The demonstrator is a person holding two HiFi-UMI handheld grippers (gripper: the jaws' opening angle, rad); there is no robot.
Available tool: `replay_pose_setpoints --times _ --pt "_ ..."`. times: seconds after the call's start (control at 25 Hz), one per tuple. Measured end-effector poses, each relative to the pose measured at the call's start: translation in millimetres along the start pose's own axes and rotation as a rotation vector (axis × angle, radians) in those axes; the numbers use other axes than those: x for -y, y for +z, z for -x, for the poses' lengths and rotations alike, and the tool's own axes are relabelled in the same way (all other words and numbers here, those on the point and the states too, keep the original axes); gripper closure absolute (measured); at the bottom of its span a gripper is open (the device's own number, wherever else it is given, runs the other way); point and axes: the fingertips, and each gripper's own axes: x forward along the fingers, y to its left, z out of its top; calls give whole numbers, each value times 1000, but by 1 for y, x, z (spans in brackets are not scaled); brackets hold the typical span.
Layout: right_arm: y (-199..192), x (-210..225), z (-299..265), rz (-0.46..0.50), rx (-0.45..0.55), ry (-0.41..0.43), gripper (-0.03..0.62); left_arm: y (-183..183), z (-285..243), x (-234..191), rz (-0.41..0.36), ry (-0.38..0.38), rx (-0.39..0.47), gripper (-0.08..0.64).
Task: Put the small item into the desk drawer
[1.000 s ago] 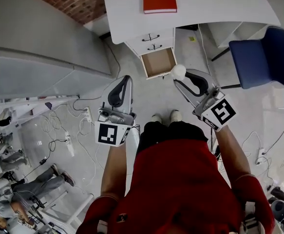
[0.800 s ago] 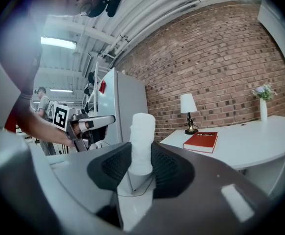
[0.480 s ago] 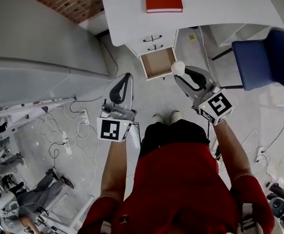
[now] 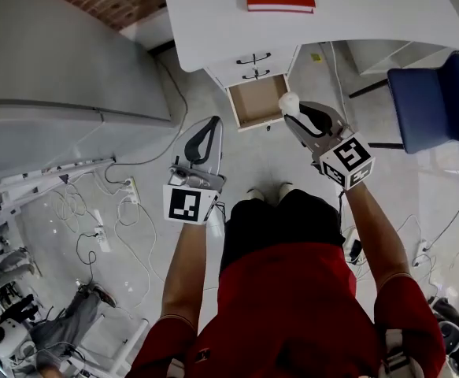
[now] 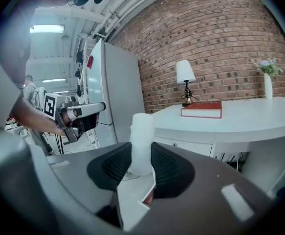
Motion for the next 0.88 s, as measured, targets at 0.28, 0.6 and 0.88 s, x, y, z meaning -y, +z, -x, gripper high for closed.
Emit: replay_pose_setpoints --times 0.28,0.6,0.88 --pt "-57 30 -45 14 -61 -11 457 -61 -19 -18 12 5 -12 554" --pt "-132 55 -90 37 -136 6 457 -133 -38 -26 -2 -3 -21 555" --pt "-199 79 -124 58 -198 3 457 -190 -48 -33 -14 1 -20 555"
